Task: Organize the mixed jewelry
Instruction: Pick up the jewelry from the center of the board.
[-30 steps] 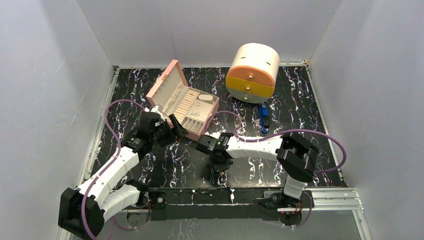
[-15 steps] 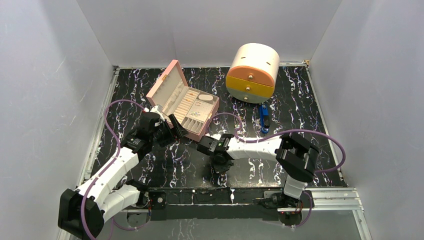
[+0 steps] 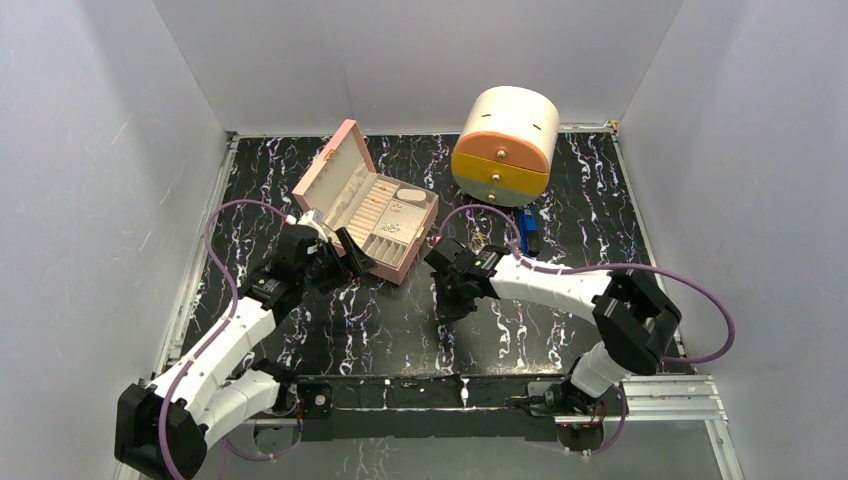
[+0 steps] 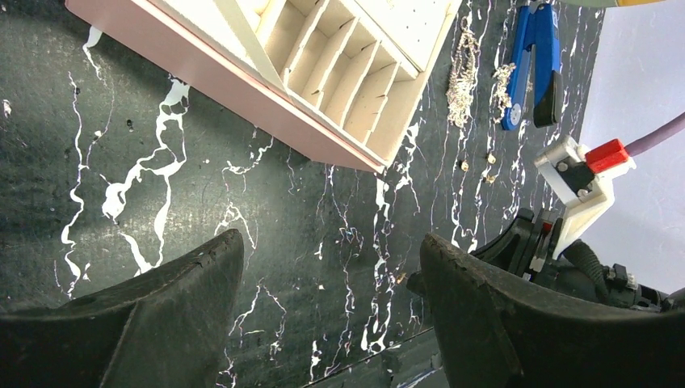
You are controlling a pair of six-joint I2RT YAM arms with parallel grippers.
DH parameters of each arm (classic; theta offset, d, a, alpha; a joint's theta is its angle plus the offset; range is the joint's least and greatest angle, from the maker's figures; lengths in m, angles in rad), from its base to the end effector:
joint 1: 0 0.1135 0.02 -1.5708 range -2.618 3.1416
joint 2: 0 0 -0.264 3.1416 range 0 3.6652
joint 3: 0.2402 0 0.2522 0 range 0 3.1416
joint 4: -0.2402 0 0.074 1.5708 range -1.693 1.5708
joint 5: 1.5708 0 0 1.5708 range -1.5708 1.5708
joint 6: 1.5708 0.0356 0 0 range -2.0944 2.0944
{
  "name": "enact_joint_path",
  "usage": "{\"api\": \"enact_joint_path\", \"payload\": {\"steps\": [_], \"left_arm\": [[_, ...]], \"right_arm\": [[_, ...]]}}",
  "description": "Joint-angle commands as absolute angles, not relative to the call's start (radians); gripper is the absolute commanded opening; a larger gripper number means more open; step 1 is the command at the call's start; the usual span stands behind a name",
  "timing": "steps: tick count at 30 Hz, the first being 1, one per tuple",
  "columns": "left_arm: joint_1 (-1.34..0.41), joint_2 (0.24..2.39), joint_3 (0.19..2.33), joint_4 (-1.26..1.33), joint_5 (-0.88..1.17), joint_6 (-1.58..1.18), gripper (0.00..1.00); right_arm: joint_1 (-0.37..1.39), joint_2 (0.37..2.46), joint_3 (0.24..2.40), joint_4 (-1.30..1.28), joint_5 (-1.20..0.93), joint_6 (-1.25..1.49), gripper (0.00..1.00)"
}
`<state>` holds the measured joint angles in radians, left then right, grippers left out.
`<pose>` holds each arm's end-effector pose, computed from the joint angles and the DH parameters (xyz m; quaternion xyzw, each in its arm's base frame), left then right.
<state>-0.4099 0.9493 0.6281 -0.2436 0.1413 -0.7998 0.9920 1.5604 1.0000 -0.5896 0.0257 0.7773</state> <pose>0.1905 -0.0883 0.2493 -0.1359 0.8640 -0.3243 0.3604 0.1656 0.2518 0.1981 -0.1021 0.9725 0.1536 0.1420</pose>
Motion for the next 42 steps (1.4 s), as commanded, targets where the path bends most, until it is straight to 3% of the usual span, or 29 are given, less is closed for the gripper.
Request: {"api": "enact_joint_path", "payload": {"steps": [1, 12, 23, 35, 42], "left_arm": [[-0.414, 0.924, 0.621, -0.25, 0.142, -0.802, 0.78], [-0.414, 0.888, 0.552, -0.033, 0.307, -0.823, 0.78], [-0.453, 0.991, 0.388, 0.595, 0.481, -0.881, 0.76], [-0.494, 1.209, 0.542, 0.879, 0.731, -0.623, 0.75], [-0.494, 1.362, 0.746, 0.956, 0.917, -0.785, 0.73]], "right_arm": [[0.946, 1.506, 0.968, -0.522, -0.065, 0.767, 0.0], [0.763, 1.422, 0.893, -0.355, -0.259, 0.821, 0.0], [0.561, 1.338, 0.797, -0.139, -0.534, 0.912, 0.0], [0.427, 1.263, 0.813, -0.032, -0.714, 1.025, 0.0], [0.356, 1.208, 0.855, 0.034, -0.798, 1.125, 0.0]]}}
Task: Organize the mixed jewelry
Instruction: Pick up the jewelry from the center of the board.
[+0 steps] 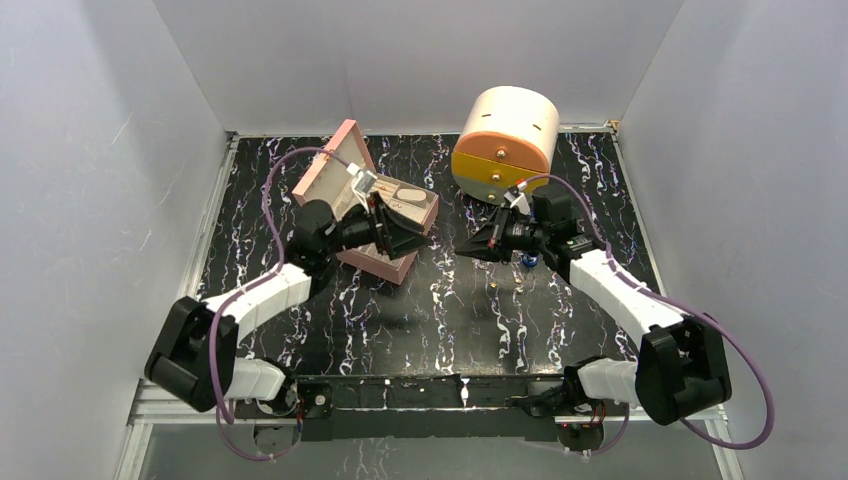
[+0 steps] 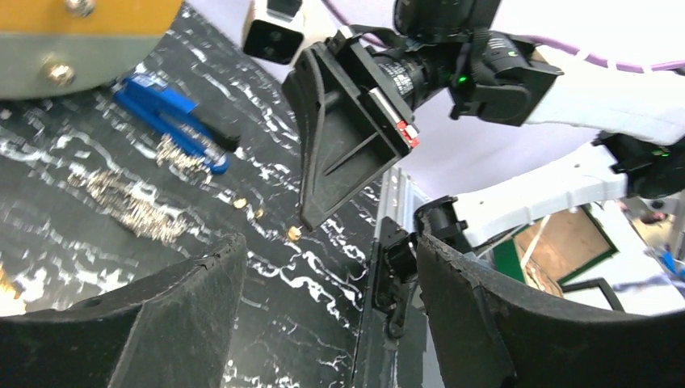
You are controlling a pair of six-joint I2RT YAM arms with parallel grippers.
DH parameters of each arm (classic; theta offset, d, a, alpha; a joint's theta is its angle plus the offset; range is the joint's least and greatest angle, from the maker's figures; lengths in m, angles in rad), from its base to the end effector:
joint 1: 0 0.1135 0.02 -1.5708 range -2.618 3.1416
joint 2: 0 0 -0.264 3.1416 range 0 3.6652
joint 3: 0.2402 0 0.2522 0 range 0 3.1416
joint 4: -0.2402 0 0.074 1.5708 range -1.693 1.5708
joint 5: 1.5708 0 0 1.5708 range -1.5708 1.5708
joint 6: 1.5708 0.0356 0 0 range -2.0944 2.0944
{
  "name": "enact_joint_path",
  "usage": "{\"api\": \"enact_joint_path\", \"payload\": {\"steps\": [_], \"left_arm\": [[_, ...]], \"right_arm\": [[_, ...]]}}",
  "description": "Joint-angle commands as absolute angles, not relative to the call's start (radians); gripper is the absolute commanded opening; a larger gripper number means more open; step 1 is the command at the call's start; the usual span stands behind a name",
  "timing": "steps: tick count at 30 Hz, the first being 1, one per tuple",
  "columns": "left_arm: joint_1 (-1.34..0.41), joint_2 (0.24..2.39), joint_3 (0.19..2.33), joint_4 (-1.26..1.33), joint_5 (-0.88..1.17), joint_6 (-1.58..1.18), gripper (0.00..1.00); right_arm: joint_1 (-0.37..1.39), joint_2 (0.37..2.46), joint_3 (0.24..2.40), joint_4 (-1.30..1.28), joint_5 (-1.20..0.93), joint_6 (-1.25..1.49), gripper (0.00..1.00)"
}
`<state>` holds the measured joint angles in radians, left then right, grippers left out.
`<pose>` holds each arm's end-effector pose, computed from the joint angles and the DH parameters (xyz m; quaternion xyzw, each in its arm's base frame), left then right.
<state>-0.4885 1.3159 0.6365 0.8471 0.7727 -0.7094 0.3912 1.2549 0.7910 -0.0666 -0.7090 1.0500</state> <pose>0.2354 -0.1533 0.2783 0.2202 0.6259 -0.5998 0.4473 0.2417 0.1248 0.2574 0.1000 0.8258 0.5339 0.1515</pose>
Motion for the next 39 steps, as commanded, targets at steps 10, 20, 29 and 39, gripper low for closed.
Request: {"api": "enact_joint_path", "payload": {"steps": [10, 20, 29, 39], "left_arm": [[-0.504, 1.415, 0.896, 0.985, 0.924, -0.88, 0.75], [-0.542, 1.474, 0.965, 0.986, 0.944, -0.875, 0.72], [-0.584, 1.491, 0.991, 0.991, 0.935, -0.868, 0.65], [-0.595, 1.485, 0.985, 0.992, 0.92, -0.878, 0.55]], "right_arm": [[0.305, 1.18, 0.942, 0.11, -0.888, 1.22, 0.0], [0.302, 1.175, 1.022, 0.042, -0.979, 1.293, 0.0], [0.302, 1.184, 1.062, -0.03, -1.008, 1.304, 0.0], [0.302, 1.193, 1.078, -0.051, -1.018, 1.302, 0.0]]}}
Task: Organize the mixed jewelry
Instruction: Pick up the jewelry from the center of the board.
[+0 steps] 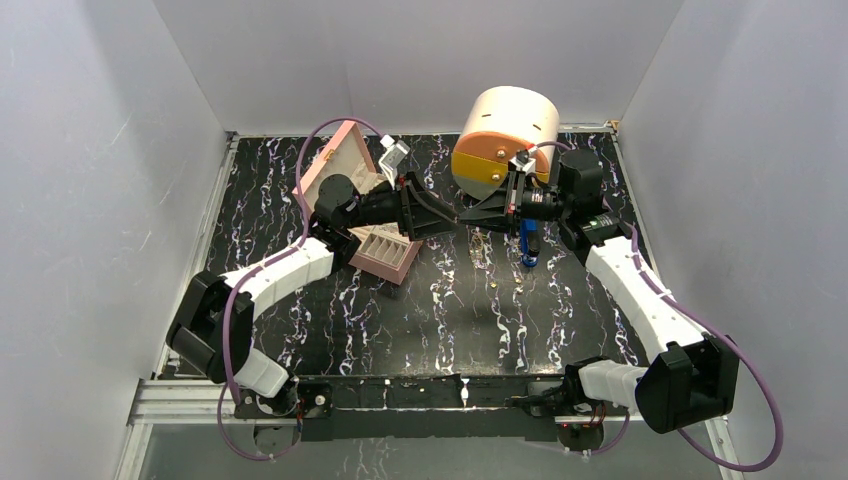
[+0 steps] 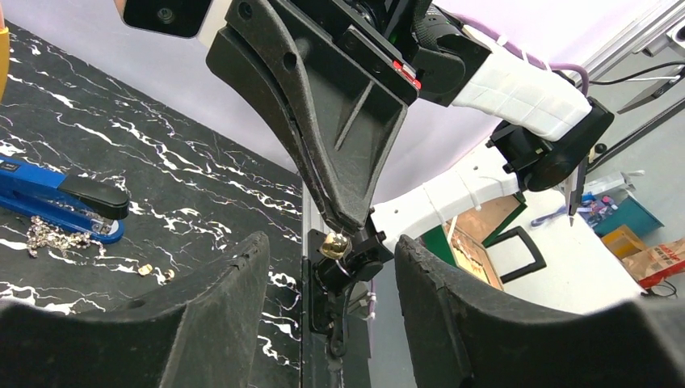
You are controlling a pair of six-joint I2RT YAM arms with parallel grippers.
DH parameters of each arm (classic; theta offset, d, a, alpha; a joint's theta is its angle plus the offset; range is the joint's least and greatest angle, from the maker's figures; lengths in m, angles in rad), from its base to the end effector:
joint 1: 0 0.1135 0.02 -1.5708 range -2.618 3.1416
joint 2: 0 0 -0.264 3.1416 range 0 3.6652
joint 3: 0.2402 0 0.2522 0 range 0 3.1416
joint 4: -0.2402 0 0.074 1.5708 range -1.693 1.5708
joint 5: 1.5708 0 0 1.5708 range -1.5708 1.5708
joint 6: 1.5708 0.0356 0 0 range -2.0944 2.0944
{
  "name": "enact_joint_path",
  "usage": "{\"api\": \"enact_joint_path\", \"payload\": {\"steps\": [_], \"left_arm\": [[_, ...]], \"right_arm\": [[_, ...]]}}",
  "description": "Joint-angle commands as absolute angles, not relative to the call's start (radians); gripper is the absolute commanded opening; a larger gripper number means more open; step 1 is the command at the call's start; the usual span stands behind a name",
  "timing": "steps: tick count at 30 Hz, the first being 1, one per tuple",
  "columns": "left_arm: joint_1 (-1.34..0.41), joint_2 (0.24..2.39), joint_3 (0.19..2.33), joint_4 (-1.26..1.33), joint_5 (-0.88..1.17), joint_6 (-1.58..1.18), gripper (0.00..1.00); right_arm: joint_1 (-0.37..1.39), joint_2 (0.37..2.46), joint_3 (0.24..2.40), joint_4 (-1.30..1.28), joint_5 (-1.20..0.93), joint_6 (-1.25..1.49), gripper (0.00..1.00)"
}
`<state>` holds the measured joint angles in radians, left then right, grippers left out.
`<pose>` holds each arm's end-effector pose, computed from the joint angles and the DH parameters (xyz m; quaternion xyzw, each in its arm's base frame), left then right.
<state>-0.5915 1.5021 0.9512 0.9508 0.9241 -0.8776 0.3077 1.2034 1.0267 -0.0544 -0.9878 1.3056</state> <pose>0.2580 -0.2076 0.3369 0.2972 0.5425 -0.6829 0.3886 0.2464 0.1095 0.3544 0.0718 0.7469 0.6518 0.1099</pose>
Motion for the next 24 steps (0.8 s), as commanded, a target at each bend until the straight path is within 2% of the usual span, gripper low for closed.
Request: {"api": "enact_joint_path", "payload": {"steps": [1, 24], "left_arm": [[-0.595, 1.486, 0.984, 0.991, 0.918, -0.883, 0.53], [-0.606, 1.482, 0.968, 1.01, 0.917, -0.879, 0.34]], "right_arm": [[0.302, 1.193, 1.078, -0.051, -1.018, 1.302, 0.0], [0.302, 1.22, 1.093, -0.097, -1.025, 1.306, 0.0]]}}
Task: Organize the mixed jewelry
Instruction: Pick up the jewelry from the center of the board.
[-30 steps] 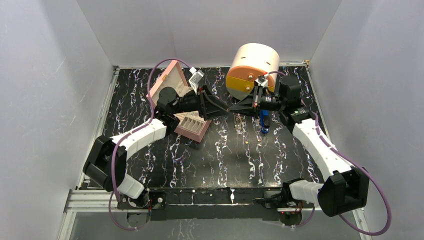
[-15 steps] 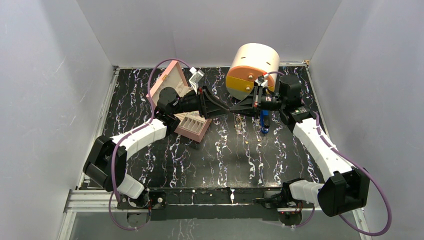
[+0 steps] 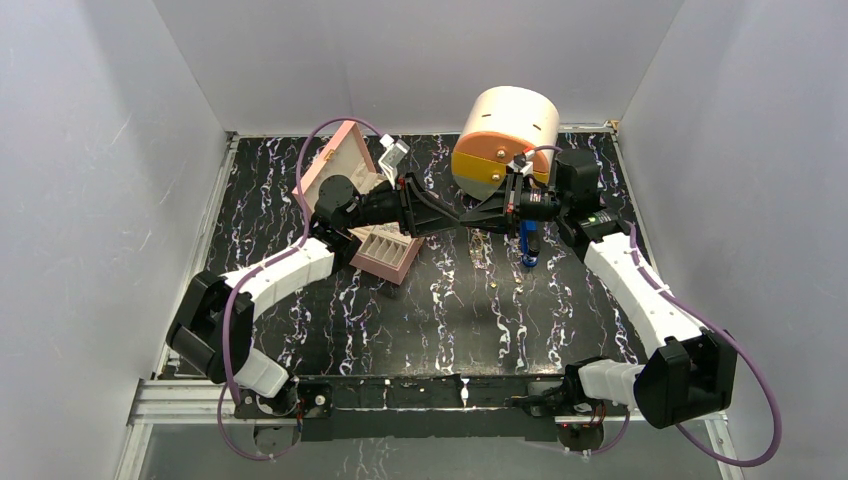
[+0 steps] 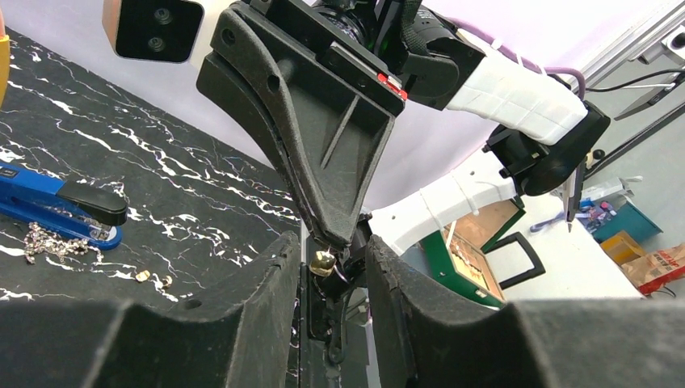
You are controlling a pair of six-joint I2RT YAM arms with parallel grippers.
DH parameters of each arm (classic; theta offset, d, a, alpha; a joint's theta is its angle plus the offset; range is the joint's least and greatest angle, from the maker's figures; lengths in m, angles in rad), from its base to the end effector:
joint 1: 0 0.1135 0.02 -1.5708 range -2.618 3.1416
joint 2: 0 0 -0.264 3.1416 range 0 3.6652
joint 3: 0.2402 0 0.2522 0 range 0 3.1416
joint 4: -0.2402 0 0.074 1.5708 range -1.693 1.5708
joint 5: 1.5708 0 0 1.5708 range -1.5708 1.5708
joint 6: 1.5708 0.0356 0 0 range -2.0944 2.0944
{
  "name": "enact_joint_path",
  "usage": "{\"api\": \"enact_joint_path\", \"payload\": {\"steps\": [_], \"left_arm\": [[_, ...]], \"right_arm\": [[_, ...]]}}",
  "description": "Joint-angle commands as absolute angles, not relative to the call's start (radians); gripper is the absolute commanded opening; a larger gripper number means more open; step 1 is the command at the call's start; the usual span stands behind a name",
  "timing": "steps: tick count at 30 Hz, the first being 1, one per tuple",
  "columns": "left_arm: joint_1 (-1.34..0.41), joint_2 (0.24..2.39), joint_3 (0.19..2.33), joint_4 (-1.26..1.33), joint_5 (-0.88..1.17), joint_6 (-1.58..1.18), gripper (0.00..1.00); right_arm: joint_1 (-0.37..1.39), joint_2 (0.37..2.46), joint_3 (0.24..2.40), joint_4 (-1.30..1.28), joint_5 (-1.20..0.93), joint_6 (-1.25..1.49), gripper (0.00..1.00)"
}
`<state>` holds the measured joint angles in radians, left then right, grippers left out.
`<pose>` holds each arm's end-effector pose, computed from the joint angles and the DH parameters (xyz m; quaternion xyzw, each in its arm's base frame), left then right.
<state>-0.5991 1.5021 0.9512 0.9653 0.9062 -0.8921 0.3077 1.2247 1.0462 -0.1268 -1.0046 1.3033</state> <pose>0.2566 -0.2091 0.3384 0.2909 0.5396 -0.6866 0.3909 0.2491 0.1107 0.3494 0.0873 0.7570 0.6428 0.0791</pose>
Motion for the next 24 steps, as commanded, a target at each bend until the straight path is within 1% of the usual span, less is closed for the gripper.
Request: {"api": "enact_joint_path", "payload": {"steps": [1, 9, 12, 24], "left_arm": [[-0.607, 1.483, 0.97, 1.011, 0.917, -0.879, 0.34], [-0.609, 1.488, 0.967, 1.015, 0.917, -0.879, 0.29], [-0.609, 1.489, 0.968, 1.015, 0.916, -0.88, 0.24], [-0.611, 1.476, 0.959, 1.022, 0.905, -0.873, 0.12]], "right_arm": [[0.302, 1.22, 1.091, -0.087, -1.025, 1.311, 0.0], [0.301, 1.222, 1.089, -0.051, -1.023, 1.334, 0.0], [0.302, 1.222, 1.086, -0.043, -1.023, 1.342, 0.0], [0.301, 1.216, 1.067, -0.026, -1.007, 1.358, 0.0]]}}
